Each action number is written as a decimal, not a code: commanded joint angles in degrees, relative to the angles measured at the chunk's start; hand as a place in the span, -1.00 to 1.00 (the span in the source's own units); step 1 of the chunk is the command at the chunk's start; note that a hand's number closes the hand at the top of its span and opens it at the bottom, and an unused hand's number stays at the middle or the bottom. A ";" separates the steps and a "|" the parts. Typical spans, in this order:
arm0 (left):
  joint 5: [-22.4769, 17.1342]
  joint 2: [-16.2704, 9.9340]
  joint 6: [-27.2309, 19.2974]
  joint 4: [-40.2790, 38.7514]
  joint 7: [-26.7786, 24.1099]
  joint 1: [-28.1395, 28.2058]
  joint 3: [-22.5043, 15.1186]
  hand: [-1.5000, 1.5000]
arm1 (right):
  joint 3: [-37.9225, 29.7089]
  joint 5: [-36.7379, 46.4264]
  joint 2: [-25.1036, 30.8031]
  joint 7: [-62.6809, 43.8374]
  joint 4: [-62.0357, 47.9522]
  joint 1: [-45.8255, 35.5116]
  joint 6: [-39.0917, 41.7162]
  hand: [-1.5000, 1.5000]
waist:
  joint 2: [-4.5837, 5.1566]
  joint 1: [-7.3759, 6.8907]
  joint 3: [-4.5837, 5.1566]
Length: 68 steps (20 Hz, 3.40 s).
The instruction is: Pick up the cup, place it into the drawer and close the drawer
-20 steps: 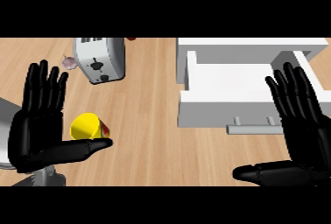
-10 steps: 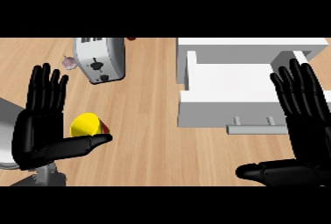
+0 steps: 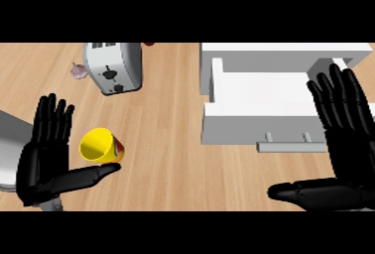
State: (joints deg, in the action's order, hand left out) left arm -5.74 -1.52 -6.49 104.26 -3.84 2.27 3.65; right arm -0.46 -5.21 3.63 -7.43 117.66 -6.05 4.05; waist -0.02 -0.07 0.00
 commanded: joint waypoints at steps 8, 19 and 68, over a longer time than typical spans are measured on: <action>0.70 0.86 1.15 -17.08 -12.60 -0.38 3.56 -1.00 | -0.93 -0.79 0.13 -0.85 -1.18 -1.55 0.08 -1.00 | 0.05 0.10 0.02; -2.42 -3.07 6.35 -26.81 -17.42 -0.39 7.64 -1.00 | -2.16 -2.70 1.40 -0.69 -0.60 -0.15 2.56 -1.00 | 0.01 0.05 0.00; -8.60 -8.43 25.14 -82.08 -49.53 -24.12 13.07 -1.00 | -3.54 -4.58 1.85 -3.01 -0.52 -2.06 3.54 -1.00 | 0.15 0.44 0.04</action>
State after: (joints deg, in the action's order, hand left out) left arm -13.99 -9.77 14.77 24.27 -51.25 -20.36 16.86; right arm -1.75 -7.96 4.16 -11.19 119.37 -6.88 6.26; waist 0.09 0.37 0.05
